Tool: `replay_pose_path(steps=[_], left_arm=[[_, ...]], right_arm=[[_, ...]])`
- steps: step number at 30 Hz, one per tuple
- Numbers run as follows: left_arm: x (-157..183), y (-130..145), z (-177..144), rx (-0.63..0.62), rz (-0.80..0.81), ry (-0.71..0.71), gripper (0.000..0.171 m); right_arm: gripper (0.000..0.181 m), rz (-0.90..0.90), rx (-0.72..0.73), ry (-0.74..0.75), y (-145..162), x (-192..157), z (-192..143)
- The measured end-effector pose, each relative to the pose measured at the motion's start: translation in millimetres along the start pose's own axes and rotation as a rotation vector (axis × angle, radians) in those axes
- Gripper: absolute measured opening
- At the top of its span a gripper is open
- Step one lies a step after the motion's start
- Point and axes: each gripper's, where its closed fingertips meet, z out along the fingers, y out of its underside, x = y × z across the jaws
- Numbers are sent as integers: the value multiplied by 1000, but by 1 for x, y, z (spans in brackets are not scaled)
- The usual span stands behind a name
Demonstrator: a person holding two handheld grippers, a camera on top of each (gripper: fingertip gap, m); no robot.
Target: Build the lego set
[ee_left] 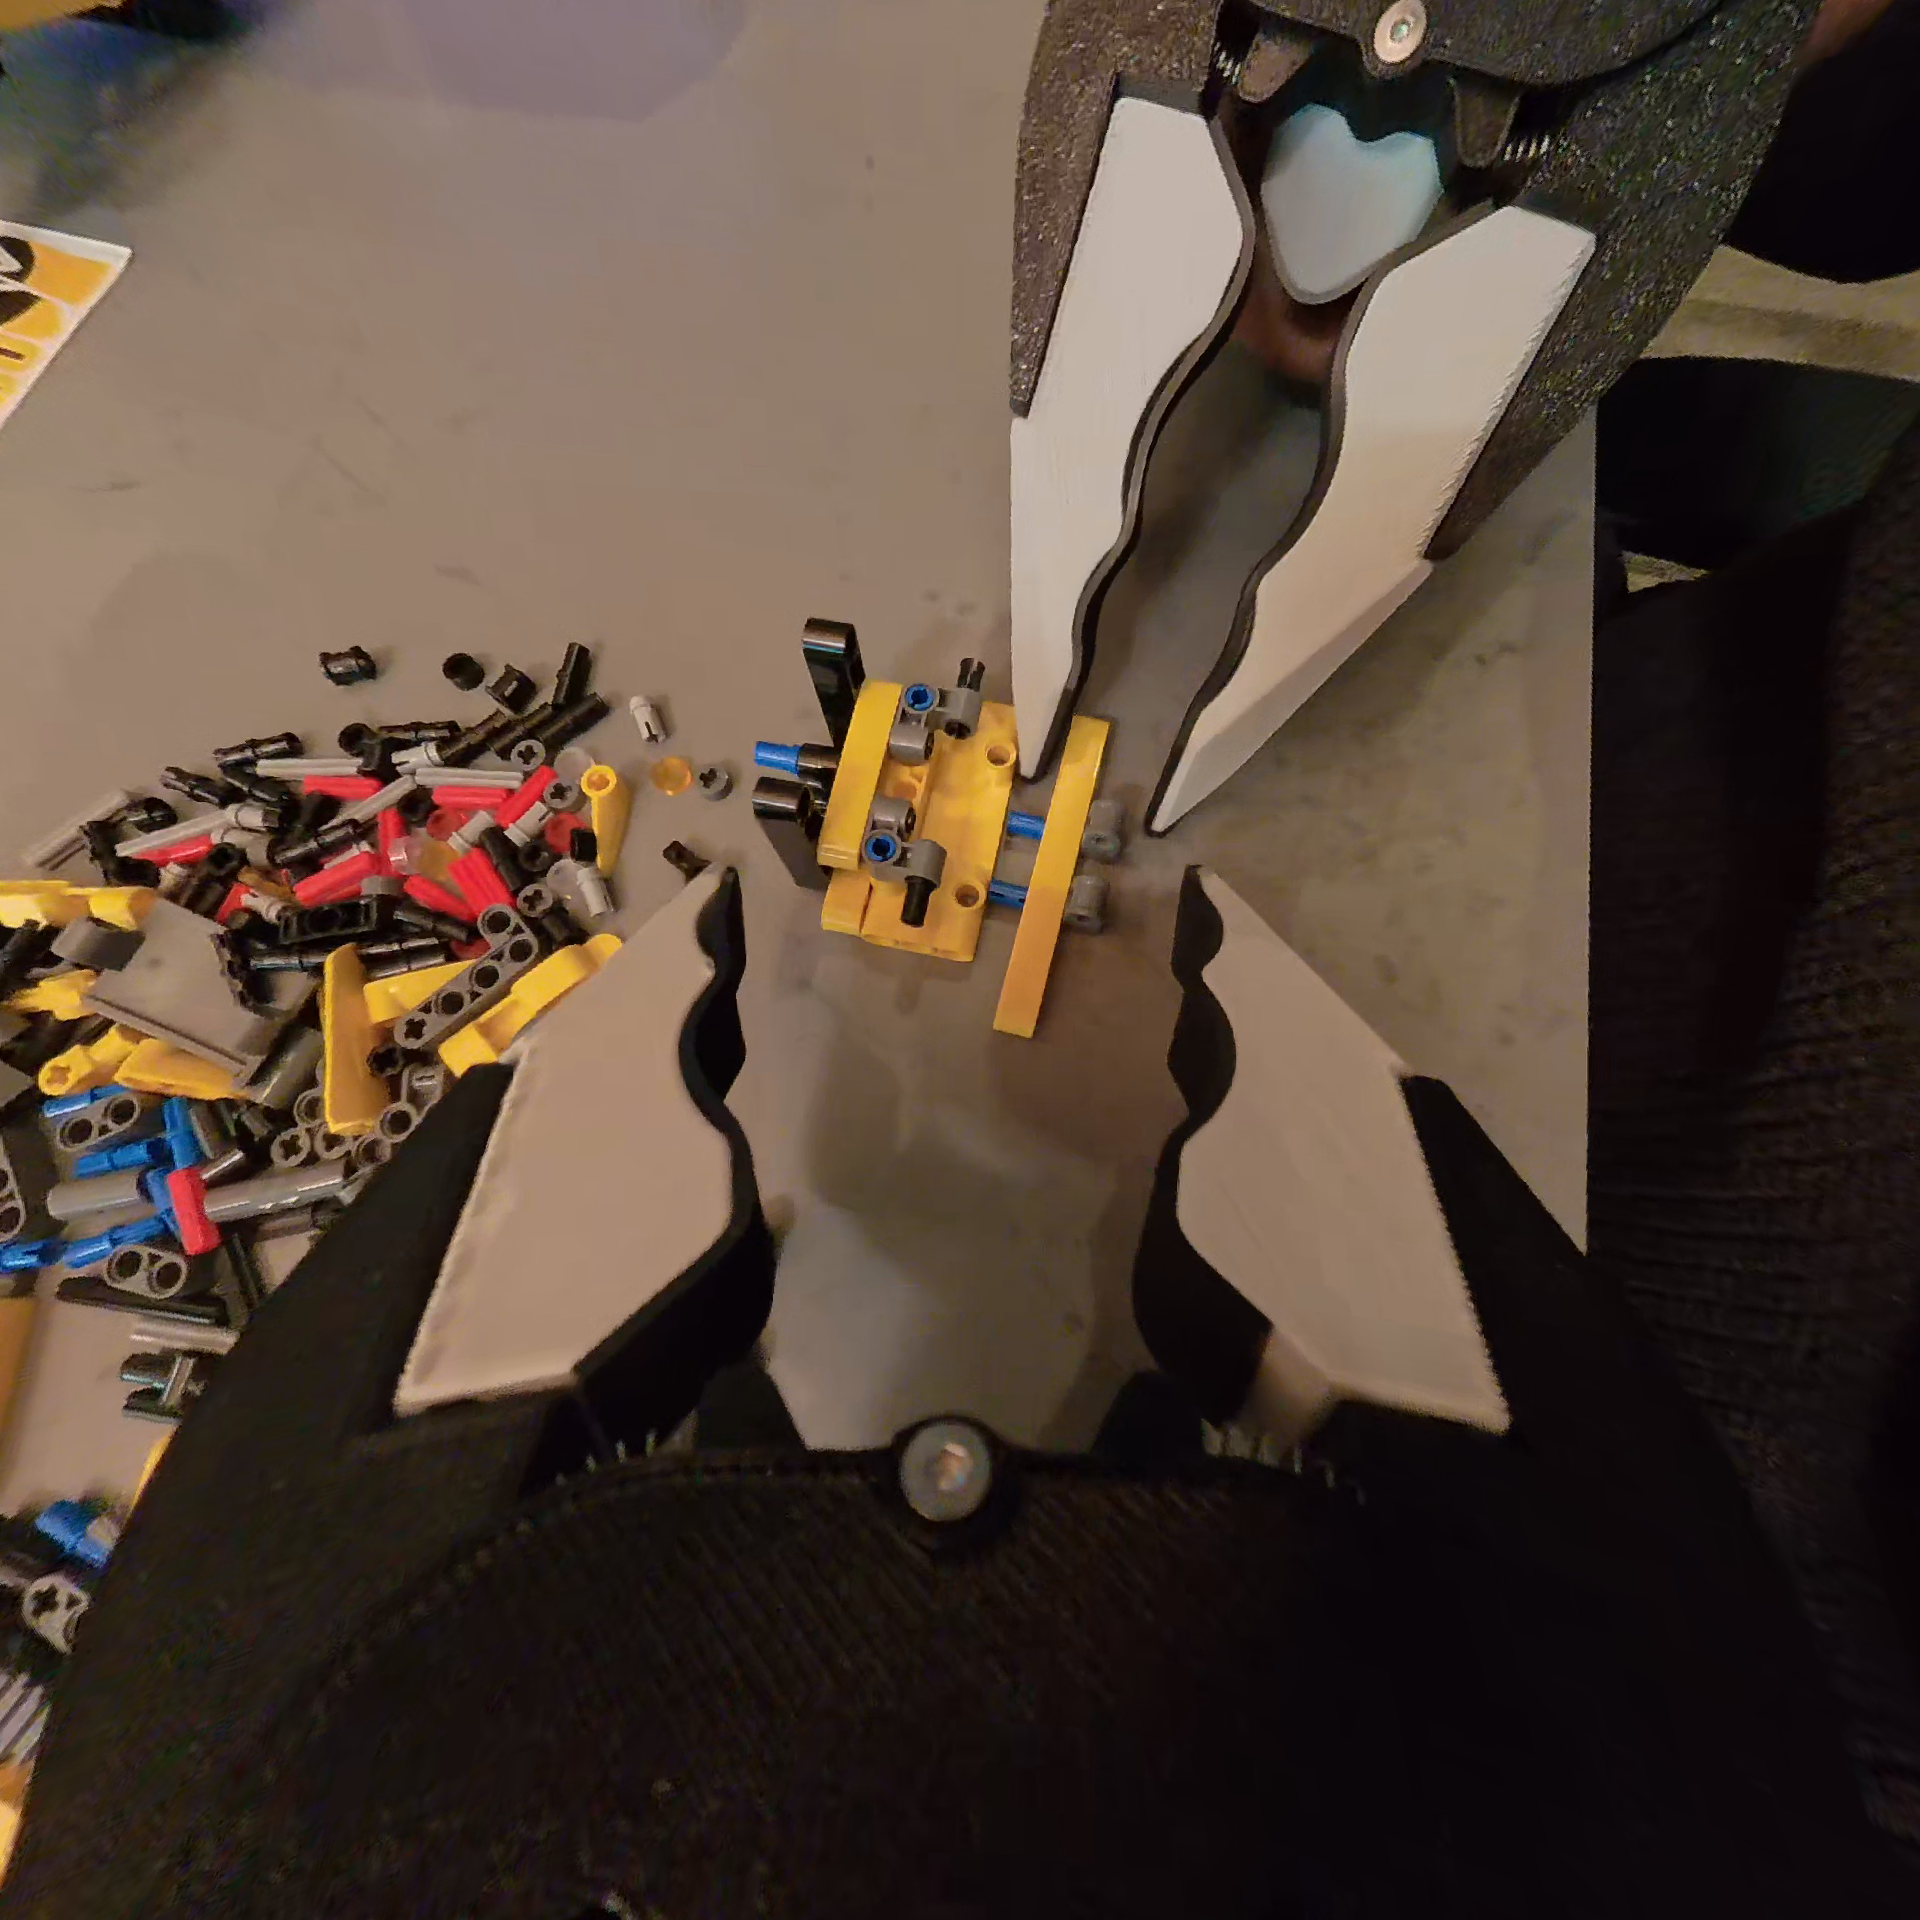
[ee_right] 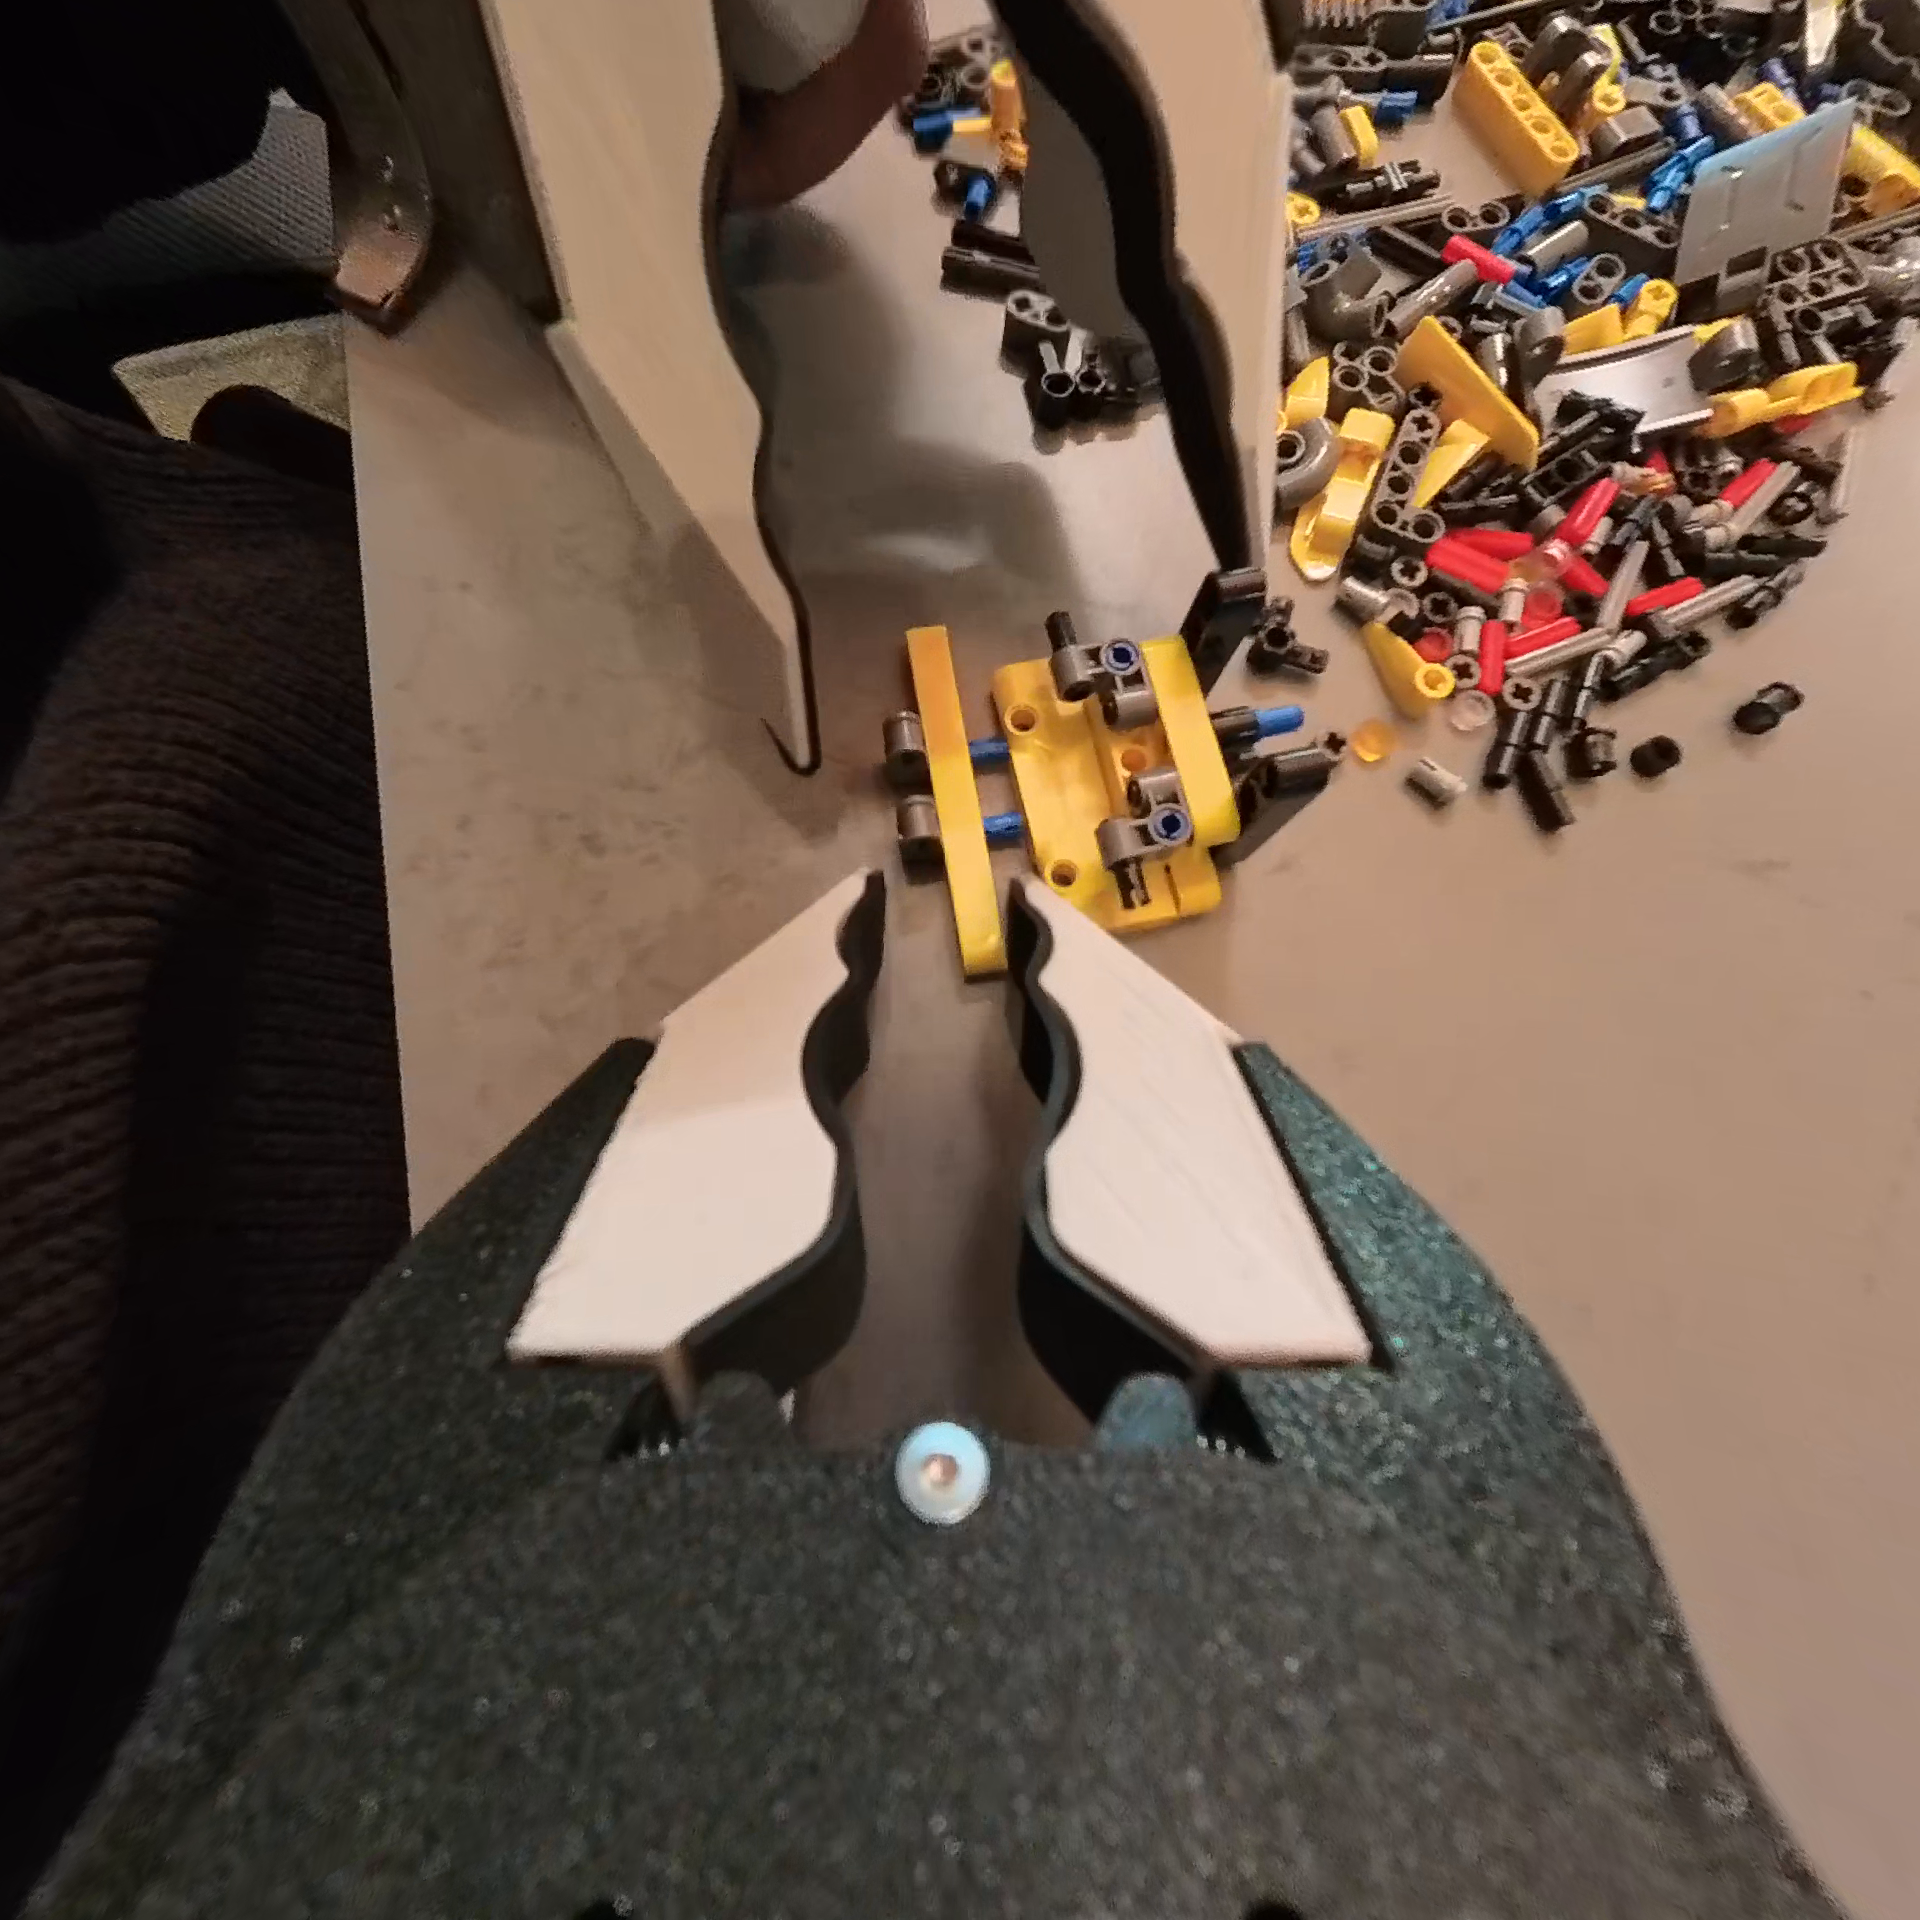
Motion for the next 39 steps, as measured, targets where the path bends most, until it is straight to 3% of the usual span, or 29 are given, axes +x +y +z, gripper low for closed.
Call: replay_pose_path(steps=[7,26,34,39], left_arm=[[-5,6,-3,-3,-20,0,81],[0,8,9,-46,16,33,82],[-3,6,9,-53,47,29,81],[-5,4,9,-63,64,35,80]], right_arm=[[9,-15,8,22,4,6,-4],[13,-16,-1,39,8,11,-8],[41,-54,35,97,3,23,-19],[81,-59,82,41,-5,34,-20]])
